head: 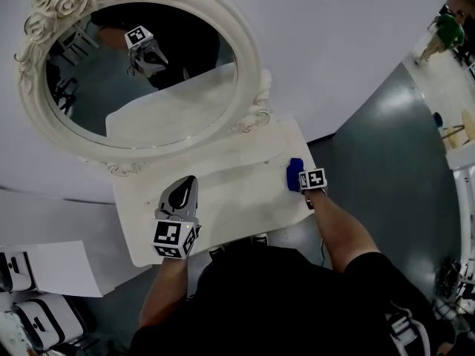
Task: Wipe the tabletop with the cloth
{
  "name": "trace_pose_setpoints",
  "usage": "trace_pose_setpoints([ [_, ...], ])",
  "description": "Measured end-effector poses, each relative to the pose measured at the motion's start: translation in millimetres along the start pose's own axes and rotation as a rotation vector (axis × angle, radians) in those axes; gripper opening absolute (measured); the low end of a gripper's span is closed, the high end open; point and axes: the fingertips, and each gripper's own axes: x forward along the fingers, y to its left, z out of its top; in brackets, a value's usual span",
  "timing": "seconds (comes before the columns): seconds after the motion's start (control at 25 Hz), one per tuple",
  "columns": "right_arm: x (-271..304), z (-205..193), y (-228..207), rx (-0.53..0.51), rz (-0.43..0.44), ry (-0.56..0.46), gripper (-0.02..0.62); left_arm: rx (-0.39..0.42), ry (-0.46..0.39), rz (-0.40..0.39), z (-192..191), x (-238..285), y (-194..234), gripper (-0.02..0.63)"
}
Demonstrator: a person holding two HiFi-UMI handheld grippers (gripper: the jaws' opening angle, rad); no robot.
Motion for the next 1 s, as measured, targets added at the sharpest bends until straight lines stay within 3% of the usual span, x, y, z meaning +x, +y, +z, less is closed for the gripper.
trace_pose_setpoints([
  [0.52,-11,4,-12,-0.012,-0.065,-0.007,0.038,-0.006,-0.014,0.025,-1,-14,10,0.011],
  [0.76,-21,22,38,-0.092,-0.036,-0.065,0.038,-0.022,-0.037,0.060,-9,-47,27,0.011],
  [1.0,-24,44,135,-0.198,0.061,-0.090,0.038,-0.043,-0.065,0.118,-14,-95,52,0.011],
])
